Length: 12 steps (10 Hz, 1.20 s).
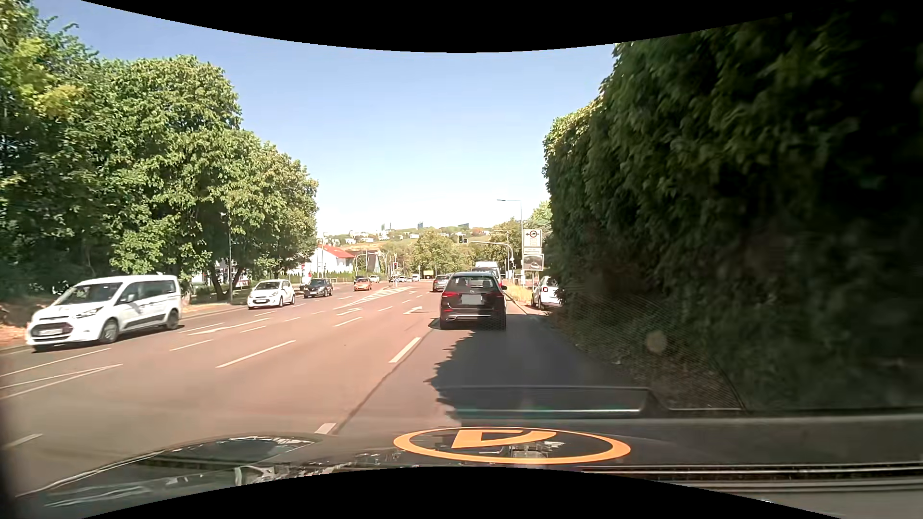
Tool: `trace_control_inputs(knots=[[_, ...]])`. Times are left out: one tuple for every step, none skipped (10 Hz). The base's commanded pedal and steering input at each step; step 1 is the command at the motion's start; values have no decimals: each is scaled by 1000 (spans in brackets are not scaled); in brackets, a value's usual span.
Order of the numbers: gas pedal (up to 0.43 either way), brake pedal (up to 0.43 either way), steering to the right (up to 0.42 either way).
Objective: Follow the waypoints while adhering to traffic rules and regulations
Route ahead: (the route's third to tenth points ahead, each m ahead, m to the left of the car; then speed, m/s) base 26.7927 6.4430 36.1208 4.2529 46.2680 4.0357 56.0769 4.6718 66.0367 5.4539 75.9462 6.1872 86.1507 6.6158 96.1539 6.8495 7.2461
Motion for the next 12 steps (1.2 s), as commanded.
trace_control_inputs(knots=[[0,0,-2],[0,0,-1],[0,0,-2],[0,0,-2],[0,0,-3],[0,0,-5],[0,0,-7],[8,0,-7],[39,0,-7],[47,0,-7],[59,0,-7],[67,0,-7]])
